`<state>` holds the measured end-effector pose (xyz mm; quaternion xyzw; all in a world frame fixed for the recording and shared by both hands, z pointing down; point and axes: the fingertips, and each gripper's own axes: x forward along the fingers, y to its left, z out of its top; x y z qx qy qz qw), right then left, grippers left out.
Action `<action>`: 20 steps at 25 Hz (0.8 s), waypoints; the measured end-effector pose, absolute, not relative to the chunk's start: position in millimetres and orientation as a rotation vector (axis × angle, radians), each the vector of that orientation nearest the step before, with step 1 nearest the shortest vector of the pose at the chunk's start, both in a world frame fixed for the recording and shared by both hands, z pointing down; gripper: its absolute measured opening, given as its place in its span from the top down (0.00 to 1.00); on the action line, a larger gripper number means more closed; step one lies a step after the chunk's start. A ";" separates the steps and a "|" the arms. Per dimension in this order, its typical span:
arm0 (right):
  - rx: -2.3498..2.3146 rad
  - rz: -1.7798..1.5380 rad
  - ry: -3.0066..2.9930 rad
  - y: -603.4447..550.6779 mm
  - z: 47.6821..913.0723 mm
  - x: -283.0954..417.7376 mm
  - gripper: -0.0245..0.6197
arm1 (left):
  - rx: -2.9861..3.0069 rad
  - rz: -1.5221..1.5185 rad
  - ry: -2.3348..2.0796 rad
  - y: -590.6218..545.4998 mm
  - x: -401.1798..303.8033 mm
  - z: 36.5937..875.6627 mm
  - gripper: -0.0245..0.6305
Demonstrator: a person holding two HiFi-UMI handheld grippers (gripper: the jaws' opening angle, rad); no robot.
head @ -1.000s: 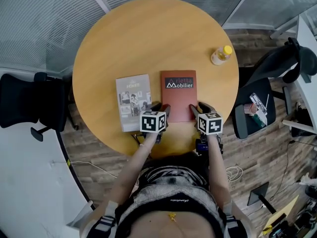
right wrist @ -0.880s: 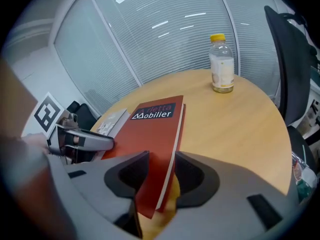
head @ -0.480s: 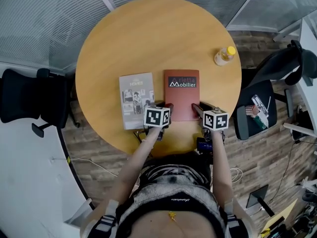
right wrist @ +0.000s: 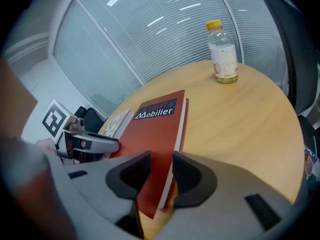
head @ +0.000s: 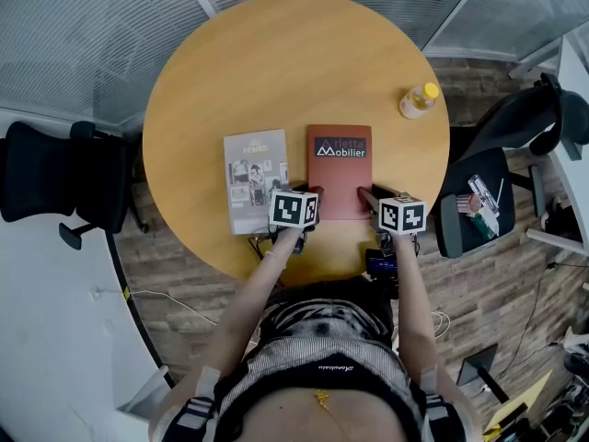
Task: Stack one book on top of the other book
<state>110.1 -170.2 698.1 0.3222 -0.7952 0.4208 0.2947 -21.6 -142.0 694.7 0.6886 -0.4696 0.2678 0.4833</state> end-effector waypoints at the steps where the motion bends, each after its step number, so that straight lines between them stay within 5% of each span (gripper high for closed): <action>1: 0.859 1.116 -2.117 -170.4 697.8 109.7 0.74 | 1.679 0.653 -1.146 -141.8 -21.9 694.6 0.73; 20: 0.882 1.055 -2.066 -163.5 690.4 114.7 0.74 | 1.653 0.663 -1.175 -131.1 -18.3 685.0 0.76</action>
